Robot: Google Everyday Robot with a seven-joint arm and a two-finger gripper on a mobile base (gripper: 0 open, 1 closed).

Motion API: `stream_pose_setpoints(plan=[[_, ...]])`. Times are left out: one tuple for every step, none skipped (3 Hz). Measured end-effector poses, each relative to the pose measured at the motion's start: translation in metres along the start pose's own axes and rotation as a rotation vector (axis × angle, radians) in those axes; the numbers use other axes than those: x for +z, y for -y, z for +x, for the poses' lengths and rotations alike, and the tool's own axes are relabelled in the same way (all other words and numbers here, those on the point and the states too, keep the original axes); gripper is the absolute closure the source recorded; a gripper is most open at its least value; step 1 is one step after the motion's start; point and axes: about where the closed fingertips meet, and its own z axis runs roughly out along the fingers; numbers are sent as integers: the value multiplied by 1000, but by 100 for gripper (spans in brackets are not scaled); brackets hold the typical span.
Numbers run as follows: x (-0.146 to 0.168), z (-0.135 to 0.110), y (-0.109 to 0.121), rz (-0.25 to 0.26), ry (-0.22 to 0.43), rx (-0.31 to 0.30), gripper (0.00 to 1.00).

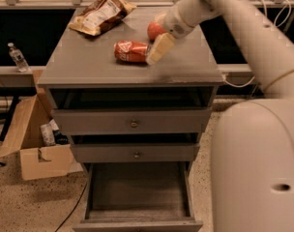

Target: Pick coke can from bottom drawer and place on counter

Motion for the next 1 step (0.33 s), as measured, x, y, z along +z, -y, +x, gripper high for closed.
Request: stream_pose_setpoints(plan=[[-51,53,2,65,15,63,0]])
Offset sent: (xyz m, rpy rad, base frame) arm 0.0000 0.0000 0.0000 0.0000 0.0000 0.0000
